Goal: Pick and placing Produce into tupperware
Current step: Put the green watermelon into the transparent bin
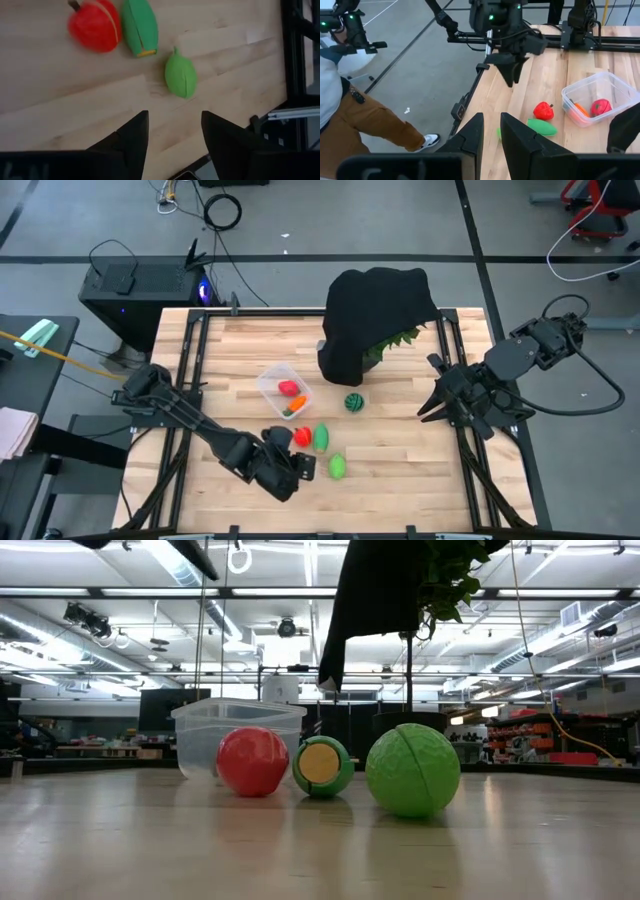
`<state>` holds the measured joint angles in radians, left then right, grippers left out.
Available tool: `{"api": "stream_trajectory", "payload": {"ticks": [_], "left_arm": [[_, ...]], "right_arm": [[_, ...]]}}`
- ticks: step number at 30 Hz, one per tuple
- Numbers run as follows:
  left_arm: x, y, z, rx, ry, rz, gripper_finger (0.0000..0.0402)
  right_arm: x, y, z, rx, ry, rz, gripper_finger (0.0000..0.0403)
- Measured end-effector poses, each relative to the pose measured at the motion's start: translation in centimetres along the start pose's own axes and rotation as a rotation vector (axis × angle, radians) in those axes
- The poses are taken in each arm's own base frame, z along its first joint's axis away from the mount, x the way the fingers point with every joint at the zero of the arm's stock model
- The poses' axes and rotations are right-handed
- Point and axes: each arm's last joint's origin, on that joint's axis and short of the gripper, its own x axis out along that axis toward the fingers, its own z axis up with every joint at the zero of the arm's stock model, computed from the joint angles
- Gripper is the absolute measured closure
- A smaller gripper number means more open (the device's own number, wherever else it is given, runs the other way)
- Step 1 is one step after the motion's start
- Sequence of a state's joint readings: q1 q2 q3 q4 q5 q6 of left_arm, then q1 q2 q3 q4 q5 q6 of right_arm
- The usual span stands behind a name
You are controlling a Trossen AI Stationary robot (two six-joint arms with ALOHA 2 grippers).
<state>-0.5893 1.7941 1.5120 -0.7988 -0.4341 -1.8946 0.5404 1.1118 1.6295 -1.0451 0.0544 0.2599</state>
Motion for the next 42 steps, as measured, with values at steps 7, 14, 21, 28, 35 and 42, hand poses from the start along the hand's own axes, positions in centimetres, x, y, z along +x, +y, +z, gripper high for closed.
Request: {"api": "stream_trajectory", "payload": {"ticks": [7, 14, 21, 28, 35, 42], "left_arm": [[1.4, 0.1, -0.8, 0.077, -0.011, 0.006, 0.0225], [1.3, 0.3, -1.0, 0.166, -0.023, 0.011, 0.0224], [1.3, 0.3, -0.9, 0.219, -0.029, 0.013, 0.0229], [1.2, 0.4, -1.1, 0.335, -0.013, 0.018, 0.0226], [0.9, 1.5, -0.8, 0.515, 0.036, 0.133, 0.0226], [-1.1, 3.0, 0.1, 0.677, 0.03, 0.274, 0.0224]], "right_arm": [[0.1, 0.0, -0.1, 0.019, 0.009, 0.001, 0.0332], [0.2, 0.7, -0.3, 0.059, 0.027, 0.031, 0.0332], [2.9, 2.0, -2.6, 0.172, 0.034, 0.056, 0.0332], [8.4, 3.5, -7.2, 0.314, -0.075, 0.1, 0.0332], [11.3, 2.7, -11.0, 0.46, -0.064, -0.038, 0.0332], [14.3, 1.1, -15.2, 0.591, -0.168, -0.285, 0.0332]]}}
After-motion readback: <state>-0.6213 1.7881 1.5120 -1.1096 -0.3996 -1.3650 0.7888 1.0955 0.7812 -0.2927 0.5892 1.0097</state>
